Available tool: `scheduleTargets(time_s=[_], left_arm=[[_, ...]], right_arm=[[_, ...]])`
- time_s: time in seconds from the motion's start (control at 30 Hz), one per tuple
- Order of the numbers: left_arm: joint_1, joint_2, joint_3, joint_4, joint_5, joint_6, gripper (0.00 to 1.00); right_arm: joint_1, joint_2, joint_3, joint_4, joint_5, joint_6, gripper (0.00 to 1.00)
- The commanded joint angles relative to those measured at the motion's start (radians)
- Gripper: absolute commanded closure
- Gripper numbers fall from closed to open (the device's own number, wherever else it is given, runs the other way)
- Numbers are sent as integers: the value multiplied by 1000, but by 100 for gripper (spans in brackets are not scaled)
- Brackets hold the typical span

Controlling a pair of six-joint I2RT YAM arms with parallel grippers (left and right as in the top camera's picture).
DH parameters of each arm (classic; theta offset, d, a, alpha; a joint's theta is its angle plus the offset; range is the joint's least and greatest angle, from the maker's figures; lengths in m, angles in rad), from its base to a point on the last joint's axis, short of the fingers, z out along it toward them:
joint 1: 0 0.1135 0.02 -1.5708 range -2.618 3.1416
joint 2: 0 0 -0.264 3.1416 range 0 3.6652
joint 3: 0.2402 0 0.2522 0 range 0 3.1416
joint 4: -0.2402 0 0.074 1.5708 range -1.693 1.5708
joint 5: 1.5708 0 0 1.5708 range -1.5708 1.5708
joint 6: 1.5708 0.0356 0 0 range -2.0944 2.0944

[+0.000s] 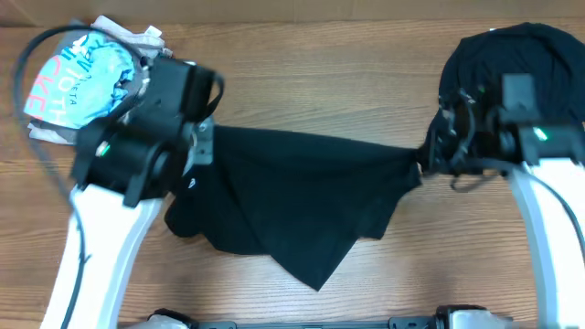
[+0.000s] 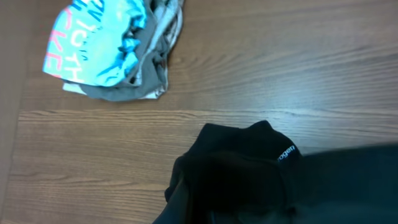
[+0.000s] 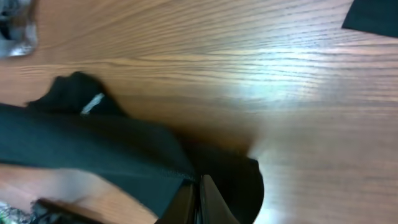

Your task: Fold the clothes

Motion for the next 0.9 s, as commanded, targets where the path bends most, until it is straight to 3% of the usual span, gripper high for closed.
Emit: scheduleTargets(time_s=[0.0, 0.2, 0.37, 0.43, 0.5, 0.87], left_arm=[[4, 90, 7, 19, -2, -10, 96], [4, 230, 7, 64, -4, 10, 96], [4, 324, 7, 95, -3, 17, 96], [4, 356, 7, 102, -3, 18, 96], [4, 383, 7, 107, -3, 18, 96], [6, 408, 7, 158, -3, 35, 96]], right_arm=[[-3, 135, -14, 75, 13, -10, 96], [-5, 374, -14, 277, 13, -9, 96], [-15, 473, -14, 428, 12, 0, 96], [-20, 474, -11, 457, 12, 6, 70], [-23, 460, 9, 427, 11, 8, 60], [60, 422, 5, 149, -24, -10, 57]])
